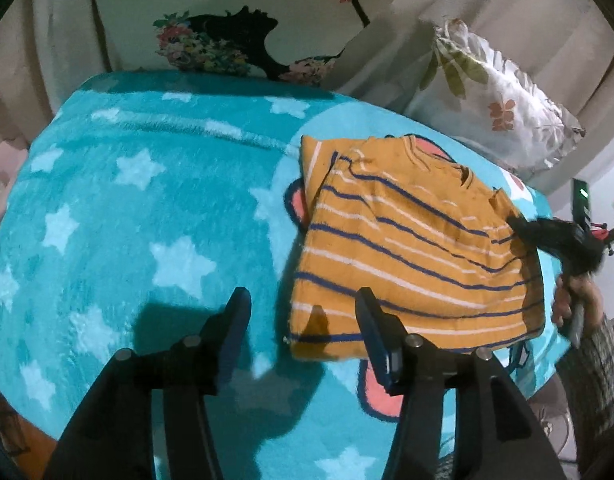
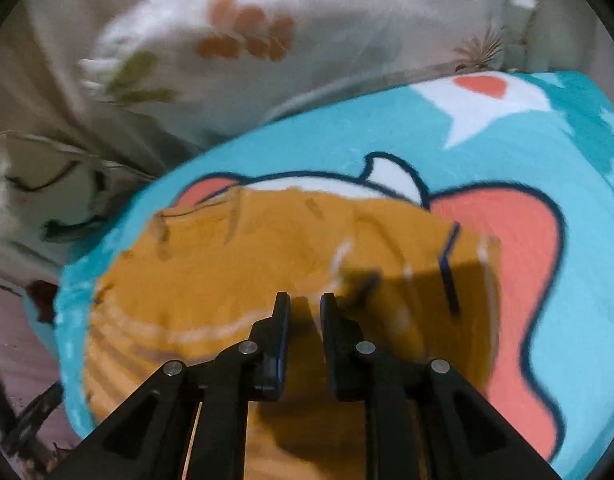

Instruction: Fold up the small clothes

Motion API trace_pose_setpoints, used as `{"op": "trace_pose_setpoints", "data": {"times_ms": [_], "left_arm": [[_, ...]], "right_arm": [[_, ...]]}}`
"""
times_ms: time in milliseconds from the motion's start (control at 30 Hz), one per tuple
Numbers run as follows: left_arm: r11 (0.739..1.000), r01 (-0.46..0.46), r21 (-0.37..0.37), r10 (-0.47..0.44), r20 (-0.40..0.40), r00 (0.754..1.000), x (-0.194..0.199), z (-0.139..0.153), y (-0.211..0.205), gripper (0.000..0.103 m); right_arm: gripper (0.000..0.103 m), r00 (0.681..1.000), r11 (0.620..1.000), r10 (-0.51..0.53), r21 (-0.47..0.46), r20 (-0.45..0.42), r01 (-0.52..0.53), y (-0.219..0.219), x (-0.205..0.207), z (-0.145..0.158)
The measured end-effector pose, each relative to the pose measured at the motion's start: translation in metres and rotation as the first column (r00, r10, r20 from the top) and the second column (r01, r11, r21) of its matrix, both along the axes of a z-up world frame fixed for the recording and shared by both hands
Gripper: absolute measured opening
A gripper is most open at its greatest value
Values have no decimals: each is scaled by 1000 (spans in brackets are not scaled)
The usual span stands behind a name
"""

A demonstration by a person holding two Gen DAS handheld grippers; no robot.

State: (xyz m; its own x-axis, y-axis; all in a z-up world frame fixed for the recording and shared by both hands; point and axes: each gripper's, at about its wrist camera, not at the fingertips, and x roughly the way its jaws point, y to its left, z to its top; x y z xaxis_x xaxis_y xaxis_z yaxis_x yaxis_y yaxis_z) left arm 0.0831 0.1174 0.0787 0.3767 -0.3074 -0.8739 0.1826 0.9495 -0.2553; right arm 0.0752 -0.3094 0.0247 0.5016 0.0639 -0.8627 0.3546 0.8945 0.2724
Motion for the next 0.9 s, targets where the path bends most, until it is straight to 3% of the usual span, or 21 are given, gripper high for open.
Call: {"op": "trace_pose_setpoints", "data": {"times_ms": [133, 267, 433, 567, 700, 800, 900], "left_arm": [[999, -30, 17, 30, -19, 999, -3, -4, 3, 53], [999, -43, -21, 42, -27, 999, -1, 0, 4, 53], [997, 54, -52, -54, -6, 999, 15, 7, -30, 53], [994, 111, -19, -111, -22, 994, 36, -10, -57, 53], [993, 97, 70, -90, -98, 991, 54, -43, -62, 53], [998, 48, 27, -43, -172, 984, 62, -57, -47, 60], [999, 29, -13, -31, -164, 986, 62, -48, -33, 60]], "right_arm": [[16, 998, 999, -48, -28, -42, 47, -27, 37, -9], [19, 999, 999, -31, -37, -38, 30, -25, 41, 2], [42, 998, 999, -19, -32, 51, 21, -9, 13, 32], [44, 996, 1000, 4, 14, 89, -5, 9, -21, 44], [47, 999, 1000, 10, 10, 51, -11, 22, -46, 28], [47, 997, 997, -74, 11, -6, 74, 10, -66, 7], [47, 987, 986, -159, 52, 29, 158, -5, -91, 8]]}}
